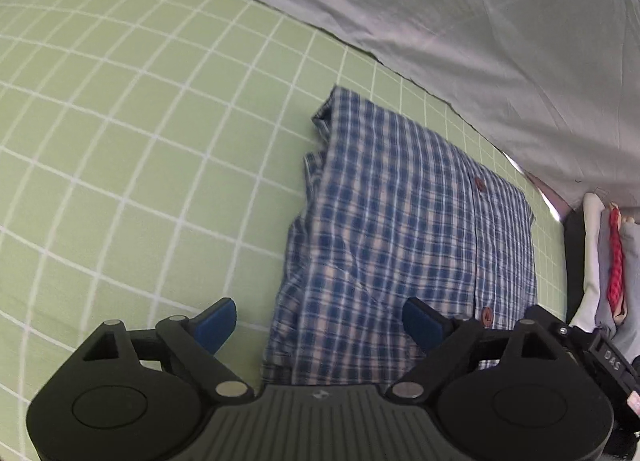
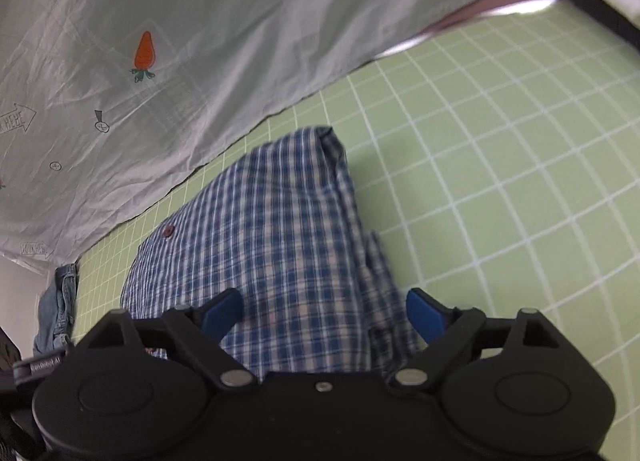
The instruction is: Fold clothes
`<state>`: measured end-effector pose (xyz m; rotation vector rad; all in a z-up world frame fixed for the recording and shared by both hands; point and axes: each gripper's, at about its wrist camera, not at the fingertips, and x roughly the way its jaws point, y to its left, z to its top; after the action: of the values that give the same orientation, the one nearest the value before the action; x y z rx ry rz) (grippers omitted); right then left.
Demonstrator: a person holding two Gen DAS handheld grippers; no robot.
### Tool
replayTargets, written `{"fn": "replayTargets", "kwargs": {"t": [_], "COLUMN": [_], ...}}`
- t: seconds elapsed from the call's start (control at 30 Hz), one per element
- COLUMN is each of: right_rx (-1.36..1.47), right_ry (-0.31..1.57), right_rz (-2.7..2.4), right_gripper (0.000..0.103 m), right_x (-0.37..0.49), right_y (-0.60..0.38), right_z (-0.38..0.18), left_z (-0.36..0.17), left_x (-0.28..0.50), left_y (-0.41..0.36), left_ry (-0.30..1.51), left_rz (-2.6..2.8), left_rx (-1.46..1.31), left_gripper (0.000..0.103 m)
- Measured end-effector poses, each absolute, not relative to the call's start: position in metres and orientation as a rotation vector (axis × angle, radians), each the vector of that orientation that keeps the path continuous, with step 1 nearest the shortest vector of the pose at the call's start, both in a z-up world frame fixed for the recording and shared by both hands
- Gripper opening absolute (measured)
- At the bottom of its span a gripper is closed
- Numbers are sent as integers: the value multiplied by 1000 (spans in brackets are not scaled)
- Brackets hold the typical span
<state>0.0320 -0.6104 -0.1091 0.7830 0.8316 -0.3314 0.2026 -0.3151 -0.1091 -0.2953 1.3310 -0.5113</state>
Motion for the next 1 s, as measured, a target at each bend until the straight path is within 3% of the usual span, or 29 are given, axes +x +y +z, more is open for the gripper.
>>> {"fn": "replayTargets", "kwargs": {"t": [0.43,0.7,0.77,0.8,0.87,0.9,0.93,0.97,1.0], "right_rx": [771,742,750,775,787,779,772,766,772], "right_ry": [864,880,878,873,881,888,896,903,910], "right_rz": [-284,-263,-238,-208,-142,-112,-82,-52,-19], "right_gripper": [101,103,103,103,99,92,75,60,53], "right_x": [65,83,89,91,95,97,99,101,100], "right_y": [-610,-602,-599,-597,-588,-582,-577,-571,-567], "right_z": [-127,-131,-132,-133,-134,-134,-134,-133,-132], "left_z": [-111,-114,-120,-124,-132,-131,-128,-123,-117], "left_x": [212,210,211,213,212,211,207,202,195], "left_y": [-341,-350,-348,-344,-334,-330,-325,-321,-316], "left_ry": [1318,1275,1298,1320,1349,1350,1349,1352,1348], "left_rz": [-604,-661,-701,-717,-707,-706,-706,-714,-712], "left_rx": [-284,-307,-374,-429,-542,-562,-566,-558,-547], "left_gripper": [102,101,86,71,55,43,34,31,30]}}
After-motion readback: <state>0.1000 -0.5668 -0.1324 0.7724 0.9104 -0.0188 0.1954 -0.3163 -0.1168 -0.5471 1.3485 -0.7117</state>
